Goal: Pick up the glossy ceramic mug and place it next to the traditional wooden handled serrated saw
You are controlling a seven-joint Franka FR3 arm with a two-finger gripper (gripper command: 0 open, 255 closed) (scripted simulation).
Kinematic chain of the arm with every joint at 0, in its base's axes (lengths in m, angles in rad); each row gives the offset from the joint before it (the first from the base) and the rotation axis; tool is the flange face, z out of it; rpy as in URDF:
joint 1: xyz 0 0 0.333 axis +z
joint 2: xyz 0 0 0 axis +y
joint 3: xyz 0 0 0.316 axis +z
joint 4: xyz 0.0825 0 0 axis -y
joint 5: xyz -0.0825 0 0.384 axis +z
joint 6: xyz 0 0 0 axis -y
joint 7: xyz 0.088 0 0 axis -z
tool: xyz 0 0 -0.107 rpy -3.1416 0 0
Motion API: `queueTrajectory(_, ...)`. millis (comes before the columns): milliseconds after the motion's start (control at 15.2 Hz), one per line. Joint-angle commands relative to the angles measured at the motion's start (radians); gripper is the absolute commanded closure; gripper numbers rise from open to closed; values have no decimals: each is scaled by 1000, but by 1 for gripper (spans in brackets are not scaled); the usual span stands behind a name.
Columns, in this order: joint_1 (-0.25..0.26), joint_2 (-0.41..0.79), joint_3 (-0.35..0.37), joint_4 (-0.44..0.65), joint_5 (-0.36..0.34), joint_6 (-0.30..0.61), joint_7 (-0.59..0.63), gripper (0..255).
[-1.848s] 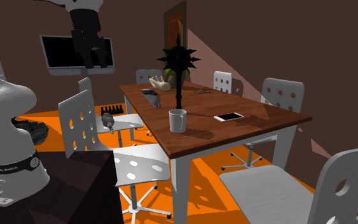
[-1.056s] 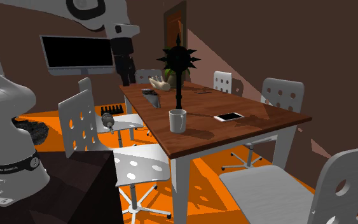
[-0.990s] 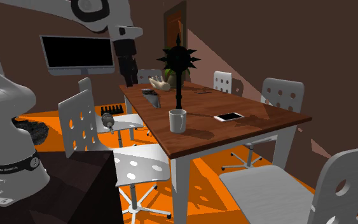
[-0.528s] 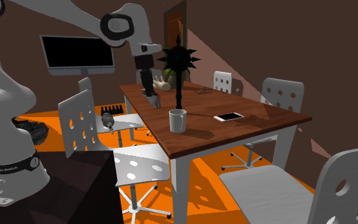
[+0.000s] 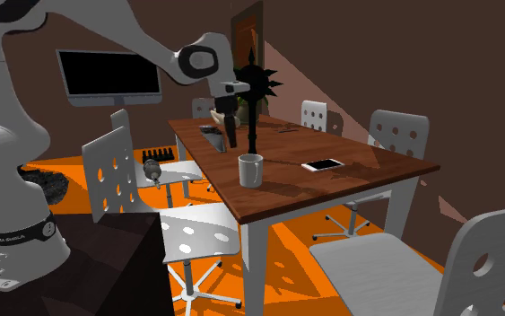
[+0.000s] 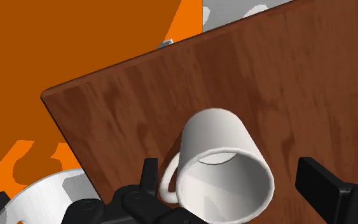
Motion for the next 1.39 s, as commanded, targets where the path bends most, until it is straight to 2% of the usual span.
queueTrajectory(0, 15, 86, 7, 65, -44, 12, 36, 0)
queueTrajectory(330, 67, 264, 4, 220, -129, 16, 99, 0)
queueTrajectory(858, 72, 324, -14, 201, -163, 90, 120, 0)
queueTrajectory(1320, 72, 324, -14, 201, -163, 90, 120, 0)
